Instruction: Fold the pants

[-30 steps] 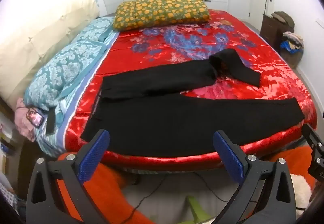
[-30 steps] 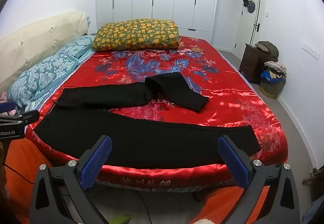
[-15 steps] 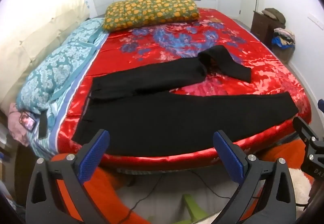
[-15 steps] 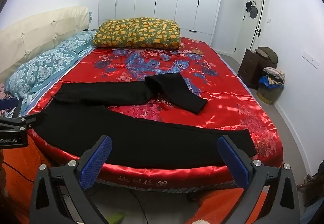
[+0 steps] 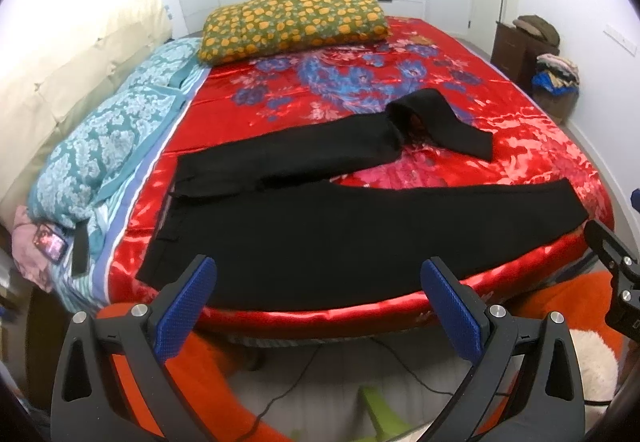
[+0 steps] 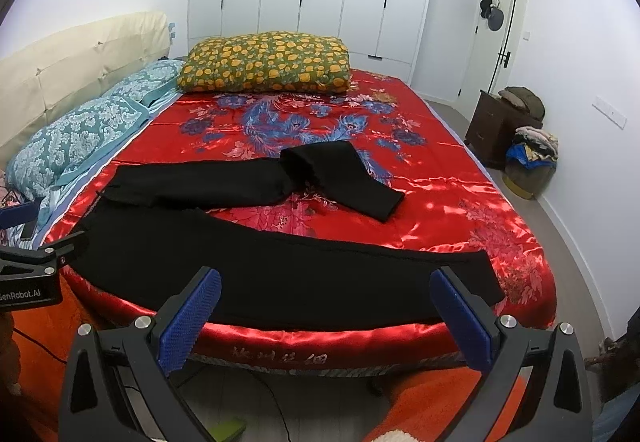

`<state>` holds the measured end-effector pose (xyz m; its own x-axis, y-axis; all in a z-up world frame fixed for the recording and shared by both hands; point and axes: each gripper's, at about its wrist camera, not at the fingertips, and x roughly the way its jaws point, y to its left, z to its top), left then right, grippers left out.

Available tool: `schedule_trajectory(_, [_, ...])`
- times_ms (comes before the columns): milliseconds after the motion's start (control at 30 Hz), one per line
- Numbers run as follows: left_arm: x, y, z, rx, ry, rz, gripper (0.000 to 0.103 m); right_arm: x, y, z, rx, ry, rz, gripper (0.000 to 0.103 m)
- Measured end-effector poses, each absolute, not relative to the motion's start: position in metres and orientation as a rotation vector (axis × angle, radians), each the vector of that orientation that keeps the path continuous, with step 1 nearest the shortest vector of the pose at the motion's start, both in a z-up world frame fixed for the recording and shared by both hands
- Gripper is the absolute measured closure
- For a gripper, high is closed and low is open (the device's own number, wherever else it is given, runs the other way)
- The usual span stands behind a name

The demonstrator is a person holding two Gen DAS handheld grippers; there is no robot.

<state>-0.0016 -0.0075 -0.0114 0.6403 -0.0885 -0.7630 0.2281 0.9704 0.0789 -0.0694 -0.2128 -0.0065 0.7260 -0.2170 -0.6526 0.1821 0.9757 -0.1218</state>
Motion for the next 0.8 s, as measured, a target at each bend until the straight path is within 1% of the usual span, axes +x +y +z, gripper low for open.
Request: schedule_trajectory(800, [-0.0027, -0.0047, -0.016, 0.179, 0.854, -0.173, 0.001, -0.0659, -0.2115, -0.0116, -0.067, 0.753, -0.222, 0.0])
